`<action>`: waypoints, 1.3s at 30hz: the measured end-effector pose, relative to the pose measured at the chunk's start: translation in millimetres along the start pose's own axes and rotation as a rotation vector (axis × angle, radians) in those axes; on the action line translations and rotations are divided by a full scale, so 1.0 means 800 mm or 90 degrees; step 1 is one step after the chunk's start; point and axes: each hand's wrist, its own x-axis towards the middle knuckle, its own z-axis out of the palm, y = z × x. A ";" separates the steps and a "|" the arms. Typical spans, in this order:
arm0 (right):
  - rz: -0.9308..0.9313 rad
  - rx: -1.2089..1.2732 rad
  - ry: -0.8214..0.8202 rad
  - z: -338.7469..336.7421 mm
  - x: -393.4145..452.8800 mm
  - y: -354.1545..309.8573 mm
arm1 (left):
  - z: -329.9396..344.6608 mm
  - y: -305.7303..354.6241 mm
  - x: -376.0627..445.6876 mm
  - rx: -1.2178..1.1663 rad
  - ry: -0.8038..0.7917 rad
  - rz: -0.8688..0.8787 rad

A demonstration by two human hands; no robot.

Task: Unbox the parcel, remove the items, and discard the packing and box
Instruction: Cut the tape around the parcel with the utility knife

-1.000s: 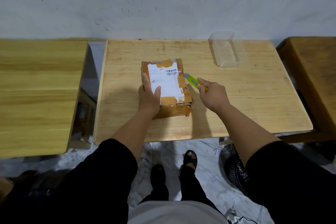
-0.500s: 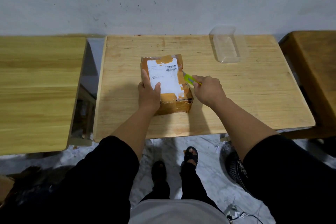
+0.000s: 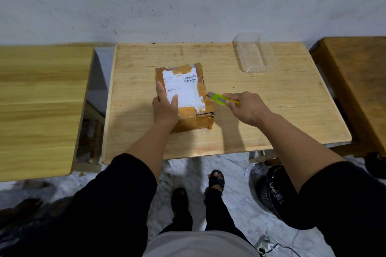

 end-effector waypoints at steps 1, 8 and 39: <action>-0.006 -0.018 0.006 -0.005 0.000 0.003 | -0.001 0.000 0.001 0.003 -0.008 0.005; -0.162 -0.138 -0.018 -0.013 -0.011 0.011 | -0.022 -0.009 -0.007 0.004 -0.054 0.078; -0.252 -0.300 -0.126 -0.021 0.018 0.031 | -0.028 -0.004 -0.023 0.038 -0.049 0.090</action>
